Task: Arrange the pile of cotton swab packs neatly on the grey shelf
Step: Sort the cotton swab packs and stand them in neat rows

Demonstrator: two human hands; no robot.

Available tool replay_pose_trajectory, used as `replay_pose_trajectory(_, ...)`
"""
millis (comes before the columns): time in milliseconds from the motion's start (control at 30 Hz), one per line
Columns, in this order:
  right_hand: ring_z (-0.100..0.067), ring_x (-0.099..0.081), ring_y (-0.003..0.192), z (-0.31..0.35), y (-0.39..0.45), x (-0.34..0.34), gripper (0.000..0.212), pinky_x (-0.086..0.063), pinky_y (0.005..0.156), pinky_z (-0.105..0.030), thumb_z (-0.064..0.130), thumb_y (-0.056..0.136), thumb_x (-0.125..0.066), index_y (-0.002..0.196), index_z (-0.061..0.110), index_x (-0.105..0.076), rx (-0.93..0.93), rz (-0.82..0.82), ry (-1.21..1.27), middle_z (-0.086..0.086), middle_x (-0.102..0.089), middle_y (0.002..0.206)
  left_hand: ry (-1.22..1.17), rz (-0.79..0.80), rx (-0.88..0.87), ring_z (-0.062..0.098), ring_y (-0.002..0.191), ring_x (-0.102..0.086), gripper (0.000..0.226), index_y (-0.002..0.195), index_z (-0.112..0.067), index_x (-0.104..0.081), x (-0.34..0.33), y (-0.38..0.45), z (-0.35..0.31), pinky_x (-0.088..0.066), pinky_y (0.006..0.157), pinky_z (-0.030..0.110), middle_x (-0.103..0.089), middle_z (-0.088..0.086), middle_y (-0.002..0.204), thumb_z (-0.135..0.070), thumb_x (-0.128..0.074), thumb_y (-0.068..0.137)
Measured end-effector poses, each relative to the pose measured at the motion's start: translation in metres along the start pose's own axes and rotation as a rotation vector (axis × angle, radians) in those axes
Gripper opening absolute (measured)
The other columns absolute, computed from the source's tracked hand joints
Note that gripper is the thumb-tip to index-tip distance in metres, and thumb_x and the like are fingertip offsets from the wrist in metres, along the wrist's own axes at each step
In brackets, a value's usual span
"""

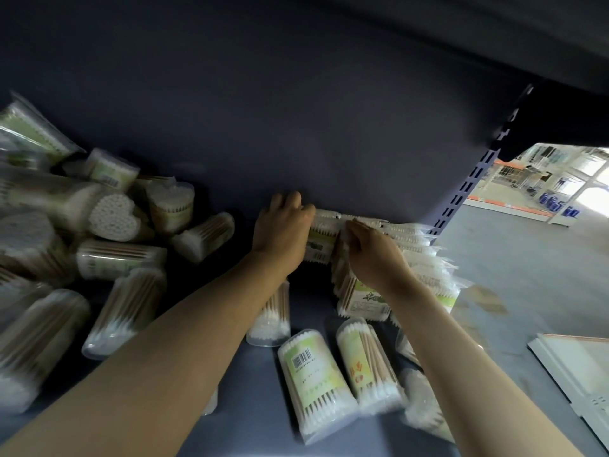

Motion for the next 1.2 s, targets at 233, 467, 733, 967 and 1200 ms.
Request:
replay_pose_trajectory(233,-0.029,-0.049,0.118,0.001,0.0,0.012,0.042,-0.038,0.089,-0.029,0.001,0.084,-0.047,0.124,0.012,-0.054,0.002,-0.111,0.073,-0.011,-0.055,0.127,-0.083,-0.072,-0.009,0.029,0.12,-0.034,0.051,0.137,-0.018,-0.036,0.014,-0.009,0.015,-0.034,0.093,0.035,-0.036,0.009,0.134,-0.021,-0.053,0.089)
replay_pose_trajectory(467,-0.022,-0.052,0.112,0.041,-0.004,0.022,0.037,-0.026,0.077,-0.009,-0.002,0.083,-0.05,0.116,0.01,-0.061,0.126,-0.228,0.198,-0.008,-0.059,0.12,-0.023,-0.11,0.034,0.034,0.119,-0.035,0.044,0.128,-0.015,-0.05,0.047,-0.026,0.061,-0.032,0.099,0.04,-0.042,0.011,0.128,-0.017,-0.055,0.085)
replay_pose_trajectory(733,-0.024,-0.058,0.105,0.087,-0.005,-0.011,0.036,-0.037,0.083,-0.02,-0.005,0.082,-0.047,0.112,0.009,-0.063,0.154,-0.087,0.312,-0.008,-0.063,0.114,0.052,-0.084,0.13,0.032,0.12,-0.032,0.034,0.118,-0.02,-0.059,0.078,-0.061,0.115,-0.026,0.098,0.037,-0.043,0.005,0.13,-0.029,-0.049,0.087)
replay_pose_trajectory(967,-0.018,-0.057,0.103,0.12,-0.007,-0.03,0.034,-0.039,0.083,-0.02,-0.002,0.085,-0.045,0.112,0.012,-0.062,0.148,-0.022,0.342,-0.006,-0.063,0.109,0.04,-0.014,0.134,0.03,0.116,-0.042,0.032,0.118,-0.015,-0.054,0.08,-0.087,0.144,-0.035,0.091,0.037,-0.043,0.008,0.128,-0.023,-0.052,0.087)
replay_pose_trajectory(1200,-0.021,-0.058,0.101,0.147,-0.003,-0.038,0.031,-0.046,0.088,-0.032,-0.001,0.085,-0.046,0.107,0.013,-0.064,0.192,-0.022,0.337,-0.007,-0.065,0.106,0.097,-0.179,0.059,0.041,0.09,-0.056,0.018,0.087,-0.007,-0.068,0.1,-0.107,0.16,-0.044,0.075,0.044,-0.061,0.016,0.097,-0.014,-0.06,0.072)
Point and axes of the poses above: each hand's wrist, its own y-axis towards the middle knuckle, its own x-axis out of the back of the hand, z = x × y, the point moved 7 cm from there along y, towards the middle knuckle
